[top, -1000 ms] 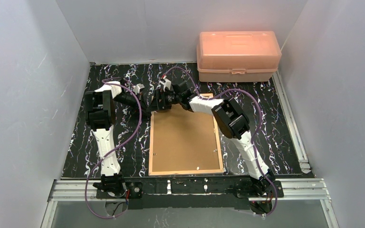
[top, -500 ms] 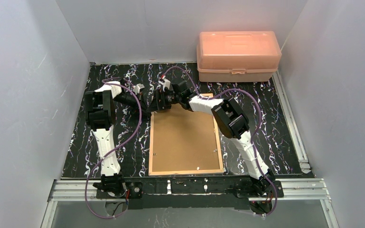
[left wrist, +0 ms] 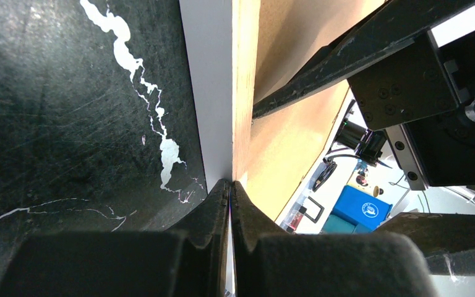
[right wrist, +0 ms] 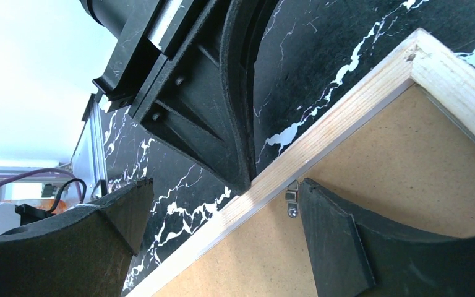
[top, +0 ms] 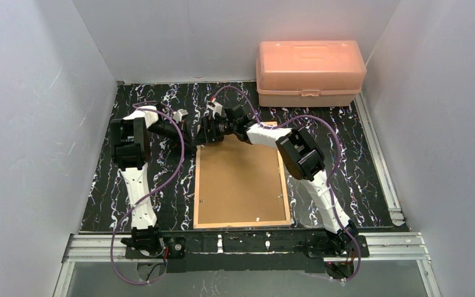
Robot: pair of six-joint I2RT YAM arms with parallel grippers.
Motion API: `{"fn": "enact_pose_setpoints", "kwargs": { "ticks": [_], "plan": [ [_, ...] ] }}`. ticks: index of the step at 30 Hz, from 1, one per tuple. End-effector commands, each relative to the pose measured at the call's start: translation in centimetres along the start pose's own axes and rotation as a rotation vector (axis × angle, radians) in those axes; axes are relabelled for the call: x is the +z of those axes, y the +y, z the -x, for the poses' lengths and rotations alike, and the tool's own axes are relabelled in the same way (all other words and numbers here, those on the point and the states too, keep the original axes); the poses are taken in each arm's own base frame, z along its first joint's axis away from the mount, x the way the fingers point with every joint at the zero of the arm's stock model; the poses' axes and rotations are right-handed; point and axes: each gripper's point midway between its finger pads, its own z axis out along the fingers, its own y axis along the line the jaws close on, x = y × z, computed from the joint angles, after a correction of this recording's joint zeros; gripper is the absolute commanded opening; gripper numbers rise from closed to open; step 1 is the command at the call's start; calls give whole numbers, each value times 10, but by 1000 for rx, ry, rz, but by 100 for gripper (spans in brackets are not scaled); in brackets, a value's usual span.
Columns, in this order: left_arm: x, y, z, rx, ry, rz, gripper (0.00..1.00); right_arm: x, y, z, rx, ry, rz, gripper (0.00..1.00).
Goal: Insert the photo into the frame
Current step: Install the photo frame at the center of the board.
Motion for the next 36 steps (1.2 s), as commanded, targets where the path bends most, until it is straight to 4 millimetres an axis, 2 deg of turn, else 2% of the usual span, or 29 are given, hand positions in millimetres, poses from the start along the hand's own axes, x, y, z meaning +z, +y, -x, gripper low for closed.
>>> {"fn": "enact_pose_setpoints", "kwargs": {
  "ticks": [1,6,16,36],
  "plan": [
    [8,6,2,34,8,27,0,-11,2,15,-27,-6,-21,95],
    [8,7,2,34,8,27,0,-11,0,1,-21,41,-18,95],
    [9,6,2,36,8,27,0,-4,8,-20,-27,134,4,93],
    [9,6,1,38,11,27,0,6,11,-29,-13,164,51,91]
  ]
}}
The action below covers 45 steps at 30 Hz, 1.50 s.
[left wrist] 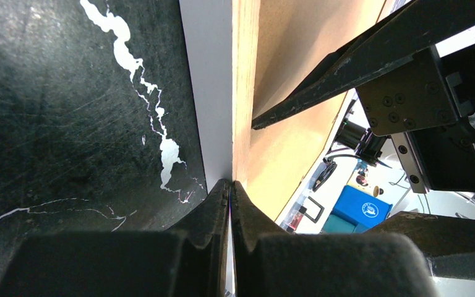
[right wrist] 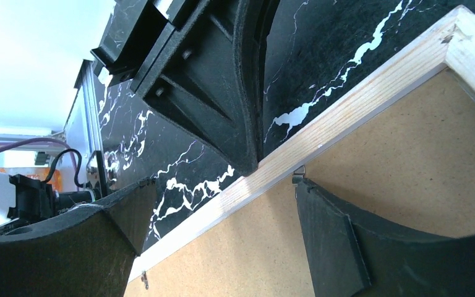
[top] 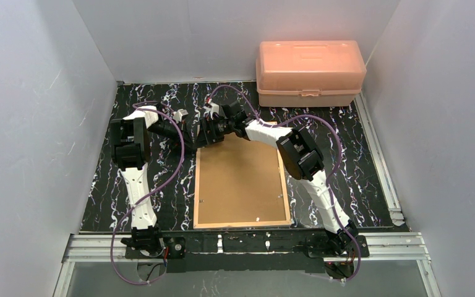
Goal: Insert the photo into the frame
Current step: Install the photo frame at the center of the board.
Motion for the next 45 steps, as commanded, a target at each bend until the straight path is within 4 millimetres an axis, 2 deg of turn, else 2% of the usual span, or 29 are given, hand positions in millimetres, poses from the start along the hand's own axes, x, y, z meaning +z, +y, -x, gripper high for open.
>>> {"fn": "enact_pose_setpoints", "kwargs": {
  "ticks": [1,13,16,18,21,23,24,26,28,30,32,35,37,40,44,45],
  "plan": [
    [9,6,1,38,11,27,0,12,5,-15,18,52,47,91],
    [9,6,1,37,10,27,0,14,9,-16,18,58,60,90],
    [9,6,1,37,9,28,0,8,8,-2,-12,19,19,92],
    [7,3,0,42,9,27,0,0,11,17,-43,-26,-14,93],
    [1,-5,-3,62,16,17,0,-24,21,53,-77,-119,-41,97],
    [-5,-11,-7,94,24,20,0,-47,28,74,-80,-186,-61,98],
    [-7,-12,-11,109,32,25,0,-60,29,80,-76,-214,-85,99],
    [-12,-13,-20,137,56,43,0,-92,16,84,-43,-266,-197,99],
    [-16,-11,-35,162,88,64,0,-136,2,81,-7,-324,-354,99],
    [-18,-8,-52,188,116,87,0,-183,-28,57,54,-365,-561,99],
    [-19,-4,-69,213,150,117,0,-228,-51,23,114,-387,-743,99],
    [-18,3,-97,225,196,143,0,-286,-71,-21,181,-426,-929,99],
    [-9,0,-115,272,239,170,0,-306,-75,-45,229,-448,-962,99],
    [-6,2,-129,319,250,212,0,-316,-82,-79,305,-444,-976,99],
    [-1,10,-142,382,276,274,0,-306,-86,-100,399,-445,-920,99],
    [0,11,-146,399,285,283,0,-299,-85,-98,403,-453,-880,99]
  ]
}}
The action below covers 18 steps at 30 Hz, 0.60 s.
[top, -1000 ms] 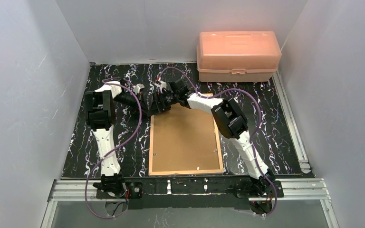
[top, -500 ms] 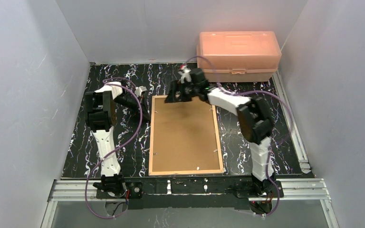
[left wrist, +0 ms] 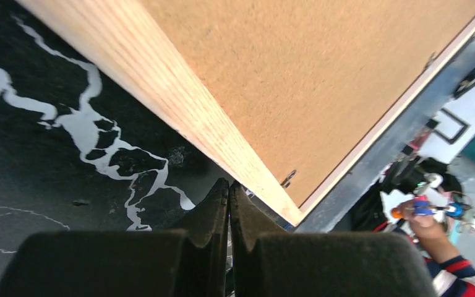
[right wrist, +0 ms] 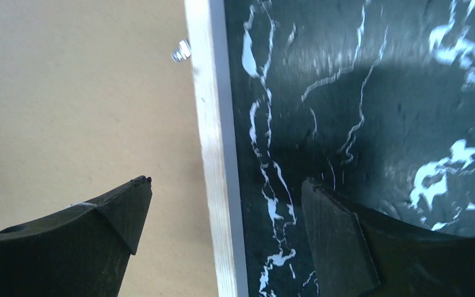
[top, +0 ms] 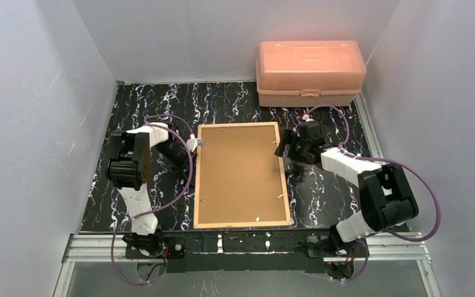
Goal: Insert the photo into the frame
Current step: Install the photo frame at the center of the board, then adjust the photo frame at the center of the board.
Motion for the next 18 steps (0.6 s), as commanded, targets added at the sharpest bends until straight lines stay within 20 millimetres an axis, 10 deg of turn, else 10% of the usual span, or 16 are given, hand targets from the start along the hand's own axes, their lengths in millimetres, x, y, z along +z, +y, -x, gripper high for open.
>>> {"fn": "enact_pose_setpoints", "kwargs": {
  "ticks": [1,9,18],
  "plan": [
    [0,3,-8,115,-5,95,0,6,14,-1,90,-13,87,99],
    [7,4,-25,170,33,126,0,36,51,2,168,42,254,99],
    [13,-8,-29,224,50,80,0,77,139,25,48,81,365,99]
  ]
}}
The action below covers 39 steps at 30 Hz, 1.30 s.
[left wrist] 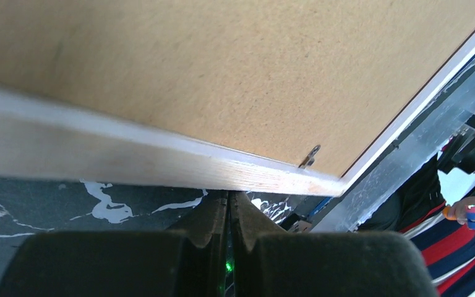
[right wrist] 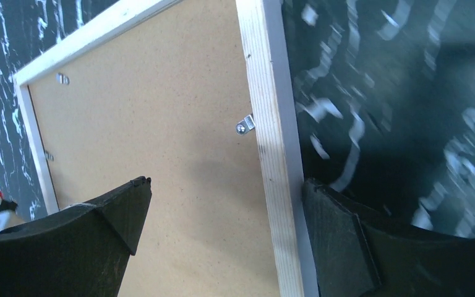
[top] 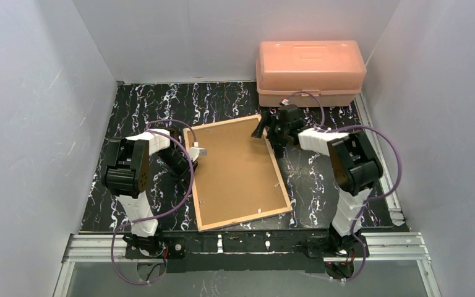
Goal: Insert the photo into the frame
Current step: Adjust the photo frame at the center of the board.
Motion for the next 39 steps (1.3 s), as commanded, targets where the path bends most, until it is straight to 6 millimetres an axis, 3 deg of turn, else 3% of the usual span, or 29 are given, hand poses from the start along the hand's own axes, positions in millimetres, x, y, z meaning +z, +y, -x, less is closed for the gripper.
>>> {"fn": "enact_pose_setpoints", "kwargs": {
  "ticks": [1,6,9,12,15,17,19,22,25,27,29,33,39],
  "plan": [
    [2,-10,5,76,-20,-30,0,28,77,-2,-78,56,163,99],
    [3,-25,2,111,14,-75,0,70,109,-16,-154,144,193,99],
    [1,-34,-1,115,48,-114,0,78,119,-11,-200,152,176,99],
    [-9,-43,-7,123,95,-156,4,61,128,16,-265,66,144,99],
    [-34,-60,-7,162,122,-223,15,29,126,40,-328,-9,72,99],
    [-58,-70,-1,201,104,-256,19,3,117,42,-343,-19,23,99],
    [-81,-67,11,239,68,-227,20,-24,99,37,-338,-32,-41,99],
    [-116,-33,52,223,-42,-87,19,-63,72,9,-260,-1,-75,99],
    [-150,27,99,72,-194,69,18,-95,56,-40,-152,91,-24,99],
    [-173,69,122,-47,-300,141,18,-114,43,-75,-78,156,3,99],
    [-188,103,138,-110,-366,200,17,-130,35,-99,-18,198,21,99],
    [-187,149,150,-181,-389,266,15,-153,20,-133,67,259,25,99],
    [-159,174,145,-253,-338,273,9,-159,1,-167,134,342,20,99]
  ]
}}
